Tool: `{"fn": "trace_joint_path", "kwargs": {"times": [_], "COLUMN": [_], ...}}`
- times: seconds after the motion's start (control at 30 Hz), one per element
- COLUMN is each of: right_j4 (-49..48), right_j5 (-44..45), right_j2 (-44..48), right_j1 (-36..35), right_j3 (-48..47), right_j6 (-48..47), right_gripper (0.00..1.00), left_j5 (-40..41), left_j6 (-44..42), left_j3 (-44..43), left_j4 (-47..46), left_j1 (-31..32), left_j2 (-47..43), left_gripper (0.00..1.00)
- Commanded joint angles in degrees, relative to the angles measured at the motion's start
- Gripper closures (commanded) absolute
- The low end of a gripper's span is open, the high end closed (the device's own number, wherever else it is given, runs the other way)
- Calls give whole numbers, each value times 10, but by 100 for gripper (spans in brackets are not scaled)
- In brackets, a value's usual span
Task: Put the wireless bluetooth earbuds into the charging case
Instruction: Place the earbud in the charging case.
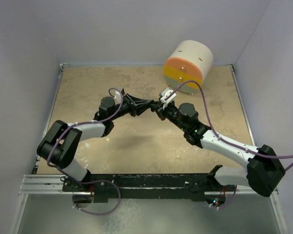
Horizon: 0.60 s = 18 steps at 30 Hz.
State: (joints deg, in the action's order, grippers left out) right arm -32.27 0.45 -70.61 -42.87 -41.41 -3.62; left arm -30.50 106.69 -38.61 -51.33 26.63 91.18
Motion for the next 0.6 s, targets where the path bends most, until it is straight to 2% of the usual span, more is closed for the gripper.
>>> {"fn": "trace_joint_path", "kwargs": {"times": [0.0, 0.2, 0.27, 0.37, 0.47, 0.5, 0.57], "right_j4": [0, 2, 1, 0, -7, -6, 11], "right_j5": [-2, -12, -17, -46, -19, 2, 43], "right_j2": [3, 2, 6, 24, 52, 60, 69], "right_j1": [-3, -3, -3, -4, -2, -3, -2], "right_j3": [1, -6, -9, -13, -19, -24, -36], "right_j6": [6, 17, 22, 45, 69, 80, 94], "right_gripper": [94, 58, 50, 45, 34, 23, 14], "left_j5": [-5, 0, 1, 3, 6, 10, 18], "left_j6": [-11, -14, -15, -18, -21, -22, -22], "left_j3": [-29, -24, -22, -18, -13, -11, -5], "left_j4": [-41, -43, -43, -43, -45, -45, -45], "left_j1": [-3, -4, -3, -4, -3, -3, -4], "left_j2": [-2, 3, 4, 7, 9, 10, 9], "left_gripper": [100, 100, 100, 100, 100, 100, 100]}}
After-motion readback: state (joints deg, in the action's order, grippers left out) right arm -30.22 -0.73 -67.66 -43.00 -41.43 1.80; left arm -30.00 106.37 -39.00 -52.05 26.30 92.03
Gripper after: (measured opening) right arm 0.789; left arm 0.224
